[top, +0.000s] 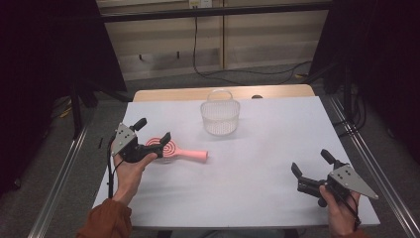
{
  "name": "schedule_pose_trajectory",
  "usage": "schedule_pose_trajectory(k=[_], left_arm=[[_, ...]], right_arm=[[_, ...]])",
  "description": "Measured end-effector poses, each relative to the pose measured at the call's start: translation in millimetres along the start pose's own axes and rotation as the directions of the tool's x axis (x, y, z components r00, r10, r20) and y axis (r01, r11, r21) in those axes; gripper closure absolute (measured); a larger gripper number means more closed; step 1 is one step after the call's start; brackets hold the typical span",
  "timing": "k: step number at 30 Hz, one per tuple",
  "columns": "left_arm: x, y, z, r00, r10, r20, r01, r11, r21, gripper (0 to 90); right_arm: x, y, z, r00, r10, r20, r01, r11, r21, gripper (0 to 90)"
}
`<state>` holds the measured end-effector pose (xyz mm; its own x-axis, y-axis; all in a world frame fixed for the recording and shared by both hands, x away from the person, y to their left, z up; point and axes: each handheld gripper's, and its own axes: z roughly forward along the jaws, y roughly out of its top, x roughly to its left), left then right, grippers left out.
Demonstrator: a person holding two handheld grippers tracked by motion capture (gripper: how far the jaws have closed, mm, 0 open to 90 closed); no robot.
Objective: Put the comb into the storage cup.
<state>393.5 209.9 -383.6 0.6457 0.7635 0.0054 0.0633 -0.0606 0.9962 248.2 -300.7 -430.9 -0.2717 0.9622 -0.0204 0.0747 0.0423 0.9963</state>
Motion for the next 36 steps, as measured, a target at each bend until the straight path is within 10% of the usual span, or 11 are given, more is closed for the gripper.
schedule_pose_trajectory(k=[36], left_arm=[[36.5,10.1,40.5,0.9952,0.079,-0.058,-0.079,0.9969,0.0,6.2]], right_arm=[[0.4,-0.7,1.3,0.9996,0.009,-0.026,-0.009,1.0,0.007,0.0]])
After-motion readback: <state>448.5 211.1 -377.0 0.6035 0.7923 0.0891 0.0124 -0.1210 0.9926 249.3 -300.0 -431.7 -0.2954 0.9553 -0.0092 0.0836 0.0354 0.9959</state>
